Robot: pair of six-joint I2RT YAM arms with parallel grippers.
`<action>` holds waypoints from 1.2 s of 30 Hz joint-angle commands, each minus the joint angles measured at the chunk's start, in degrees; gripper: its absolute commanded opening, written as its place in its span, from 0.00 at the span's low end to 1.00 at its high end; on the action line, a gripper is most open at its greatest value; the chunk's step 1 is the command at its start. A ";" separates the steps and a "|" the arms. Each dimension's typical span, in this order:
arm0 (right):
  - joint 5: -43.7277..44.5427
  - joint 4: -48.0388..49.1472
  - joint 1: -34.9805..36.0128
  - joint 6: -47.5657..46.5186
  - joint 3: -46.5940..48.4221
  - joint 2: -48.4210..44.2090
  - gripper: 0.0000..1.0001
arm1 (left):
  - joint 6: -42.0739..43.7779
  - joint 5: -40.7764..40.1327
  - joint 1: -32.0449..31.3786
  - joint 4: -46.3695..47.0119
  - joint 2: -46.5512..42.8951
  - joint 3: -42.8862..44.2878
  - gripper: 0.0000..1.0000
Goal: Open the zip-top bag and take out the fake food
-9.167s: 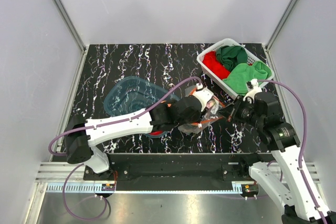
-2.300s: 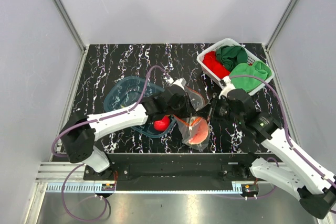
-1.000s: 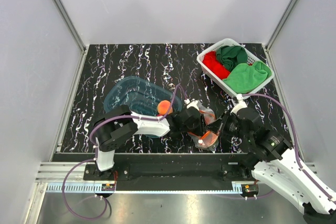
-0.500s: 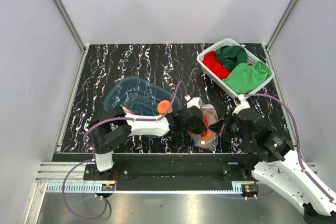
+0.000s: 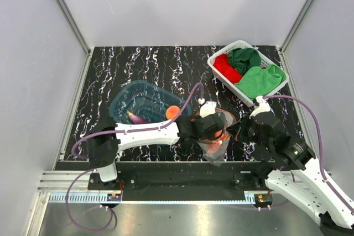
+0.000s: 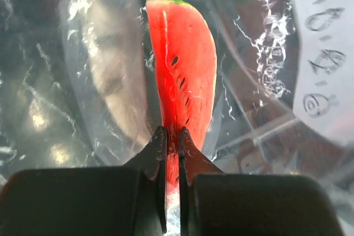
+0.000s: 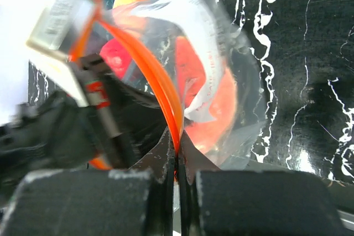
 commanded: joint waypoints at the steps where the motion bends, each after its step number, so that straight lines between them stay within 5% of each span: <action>1: 1.96 -0.70 0.28 -2.05 1.22 -1.48 0.00 | -1.75 -3.83 -0.41 -2.60 -6.83 0.95 0.00; 11: -16.50 7.30 0.28 -4.60 -0.81 1.41 0.00 | 7.12 -14.64 -0.15 -8.31 -5.35 12.70 0.00; 21: -9.83 3.17 0.28 -6.10 0.34 1.33 0.00 | 6.25 -9.47 1.08 -16.14 -6.83 20.55 0.00; 31: -1.75 0.10 0.37 -3.90 0.60 2.55 0.00 | 6.59 0.91 2.40 -2.36 -24.66 7.20 0.00; 36: 3.79 -1.66 0.28 -2.67 3.06 1.94 0.00 | 10.64 -3.56 3.62 -7.07 -32.92 4.29 0.00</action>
